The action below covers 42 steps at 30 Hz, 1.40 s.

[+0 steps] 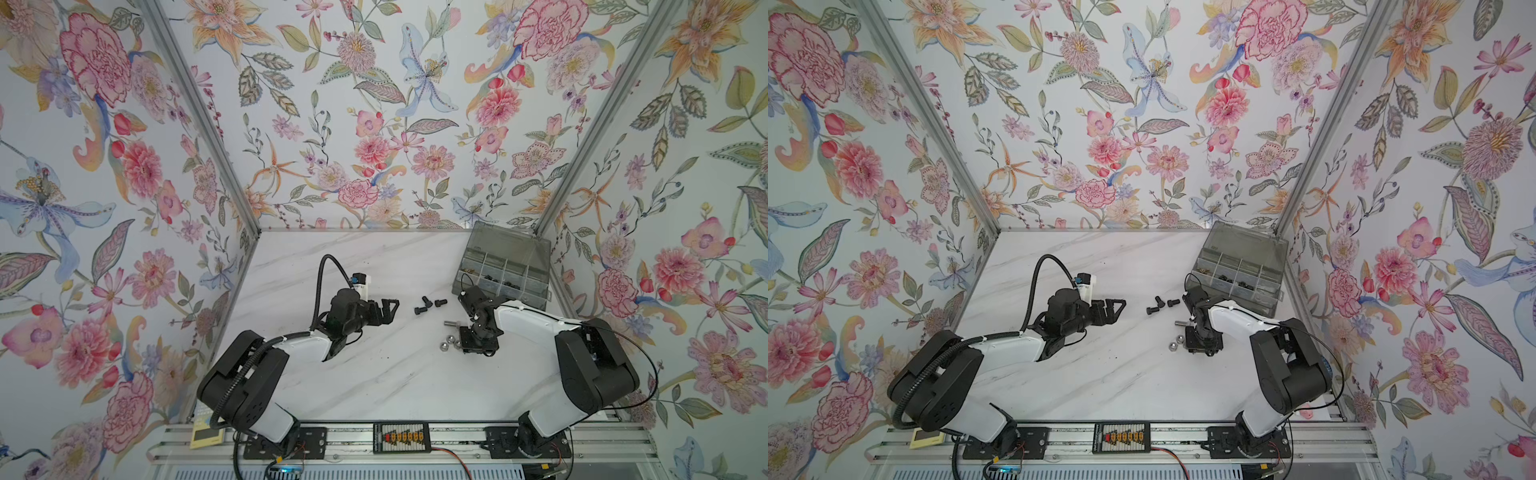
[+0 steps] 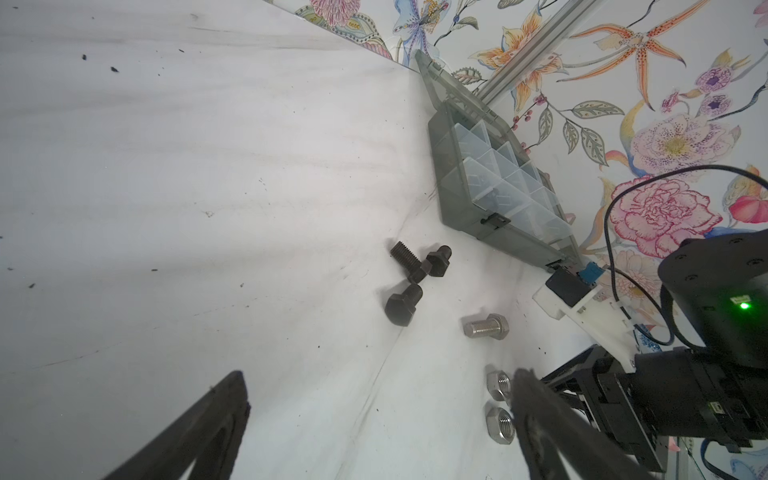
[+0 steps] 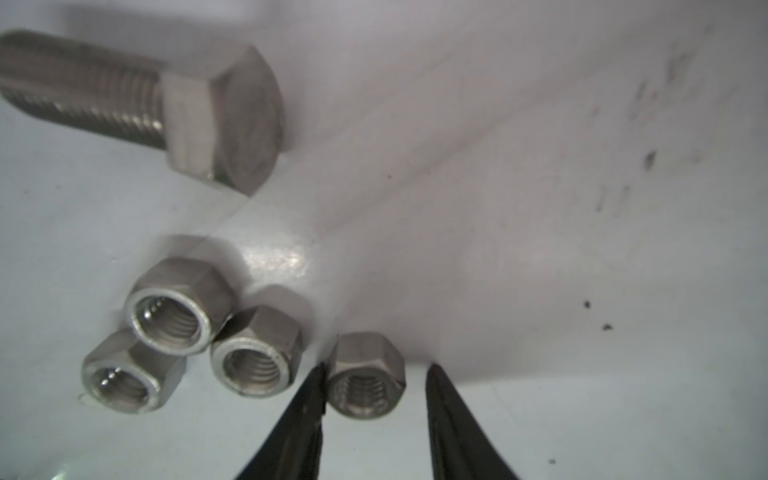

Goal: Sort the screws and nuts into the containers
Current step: 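Lower the right gripper onto another silver hex nut and close it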

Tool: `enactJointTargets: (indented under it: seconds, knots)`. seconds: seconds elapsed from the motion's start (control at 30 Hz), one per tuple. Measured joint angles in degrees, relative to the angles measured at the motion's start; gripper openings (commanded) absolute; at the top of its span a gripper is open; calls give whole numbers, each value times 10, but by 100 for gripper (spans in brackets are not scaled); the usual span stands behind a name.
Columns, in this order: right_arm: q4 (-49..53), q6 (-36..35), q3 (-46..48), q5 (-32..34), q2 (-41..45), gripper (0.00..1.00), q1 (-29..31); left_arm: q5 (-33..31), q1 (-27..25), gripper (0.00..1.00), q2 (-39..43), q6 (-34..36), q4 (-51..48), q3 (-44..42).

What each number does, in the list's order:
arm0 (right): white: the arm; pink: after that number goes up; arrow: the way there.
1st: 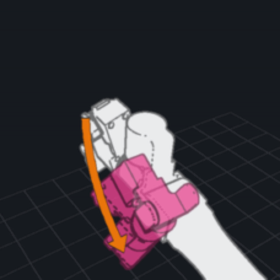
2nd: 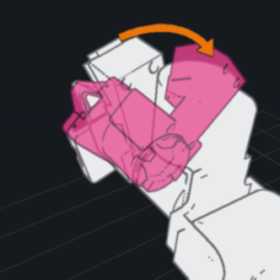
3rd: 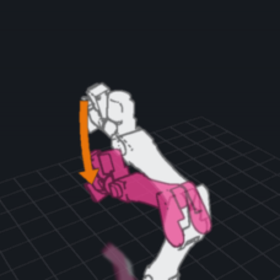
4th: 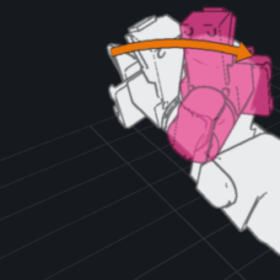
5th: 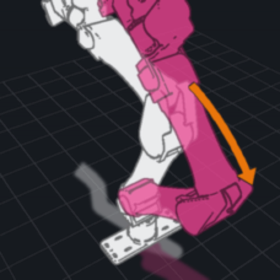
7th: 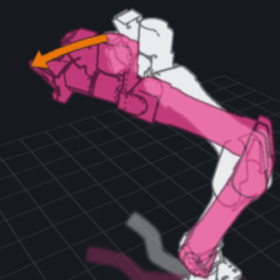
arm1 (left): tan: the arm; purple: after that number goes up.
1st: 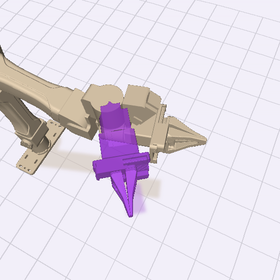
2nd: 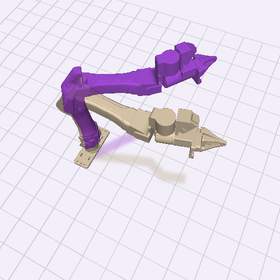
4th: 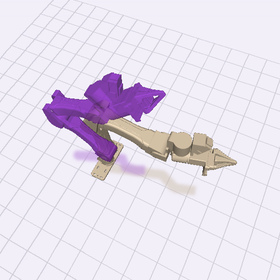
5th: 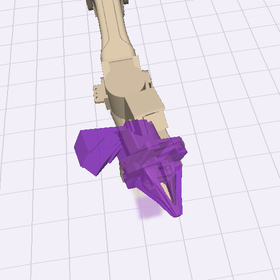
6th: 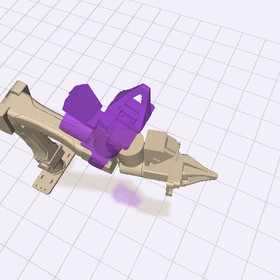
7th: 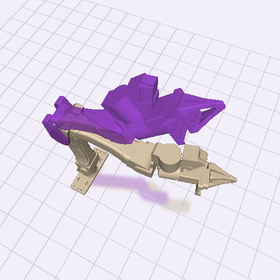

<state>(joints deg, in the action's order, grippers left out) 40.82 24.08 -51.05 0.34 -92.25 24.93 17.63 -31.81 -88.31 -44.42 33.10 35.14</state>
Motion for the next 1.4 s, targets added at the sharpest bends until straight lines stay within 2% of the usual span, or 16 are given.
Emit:
enactJointTargets:
  seconds: [0.33, 0.73, 0.83, 0.9, 1.03, 1.17, 1.4]
  knots:
    - [3, 0, -14, 10, -13, 41, 7, 0, 0, 99, 0, 0, 0, 0]
    - [-1, -1, -16, 14, -16, 28, 12, 0, 0, 99, -2, 0, 0, 0]
    - [2, -1, -19, 15, -19, 29, 13, 0, 0, 99, -13, 0, 3, 0]
    - [3, -1, -21, 15, -22, 37, 13, 0, 0, 99, -19, 0, 1, 0]
    - [6, -5, -24, 22, -24, 42, 12, 0, 0, 99, -22, 0, 1, 0]
    - [7, -5, -27, 26, -27, 42, 12, 0, 0, 99, -22, 0, 1, 0]
    - [6, -9, -32, 21, -32, 33, 13, 0, 0, 99, -22, 0, 1, 0]
